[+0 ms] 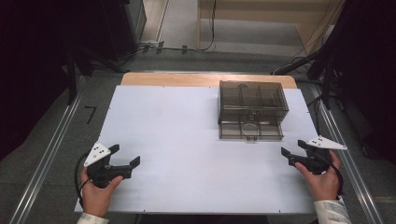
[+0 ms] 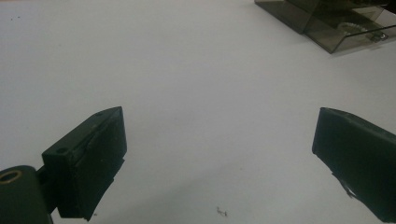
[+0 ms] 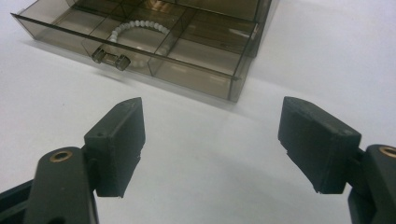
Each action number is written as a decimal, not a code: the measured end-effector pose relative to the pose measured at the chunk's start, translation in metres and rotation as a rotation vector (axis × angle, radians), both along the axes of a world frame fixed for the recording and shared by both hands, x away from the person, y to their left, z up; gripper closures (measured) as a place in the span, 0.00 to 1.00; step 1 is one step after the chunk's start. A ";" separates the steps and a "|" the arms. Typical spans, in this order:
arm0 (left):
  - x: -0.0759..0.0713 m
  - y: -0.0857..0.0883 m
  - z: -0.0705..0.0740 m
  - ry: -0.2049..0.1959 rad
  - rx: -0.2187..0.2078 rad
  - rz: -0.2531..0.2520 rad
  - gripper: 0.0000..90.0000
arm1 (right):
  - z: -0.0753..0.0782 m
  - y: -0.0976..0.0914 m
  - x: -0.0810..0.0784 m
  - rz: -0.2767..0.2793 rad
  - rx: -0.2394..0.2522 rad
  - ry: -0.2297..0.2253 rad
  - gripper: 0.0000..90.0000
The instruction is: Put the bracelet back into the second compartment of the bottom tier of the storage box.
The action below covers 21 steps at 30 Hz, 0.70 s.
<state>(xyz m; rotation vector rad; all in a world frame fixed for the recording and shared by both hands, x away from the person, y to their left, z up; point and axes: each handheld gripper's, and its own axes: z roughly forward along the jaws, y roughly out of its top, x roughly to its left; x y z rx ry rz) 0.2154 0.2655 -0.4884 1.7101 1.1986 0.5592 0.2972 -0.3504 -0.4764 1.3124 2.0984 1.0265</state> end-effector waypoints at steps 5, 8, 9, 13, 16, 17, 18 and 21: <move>0.000 0.000 0.000 -0.001 -0.003 0.002 0.04 | -0.001 -0.005 -0.005 -0.010 0.002 0.003 0.24; 0.000 0.000 0.000 -0.002 -0.004 0.003 0.04 | -0.001 -0.008 -0.008 -0.020 0.004 0.004 0.23; 0.000 0.000 0.000 -0.002 -0.004 0.002 0.04 | -0.001 -0.009 -0.009 -0.022 0.006 0.006 0.23; 0.000 0.000 0.000 -0.002 -0.004 0.003 0.04 | -0.001 -0.013 -0.012 -0.032 0.007 0.003 0.23; 0.000 0.000 0.000 -0.003 -0.004 0.001 0.04 | -0.002 -0.016 -0.014 -0.040 0.008 0.004 0.23; 0.000 0.000 0.000 -0.003 -0.004 0.001 0.04 | -0.002 -0.017 -0.015 -0.042 0.008 0.005 0.23; 0.000 0.000 0.000 -0.004 -0.004 0.000 0.04 | -0.002 -0.018 -0.016 -0.046 0.008 0.004 0.23; 0.000 0.000 0.000 -0.004 -0.004 0.001 0.04 | -0.002 -0.021 -0.019 -0.054 0.010 0.004 0.24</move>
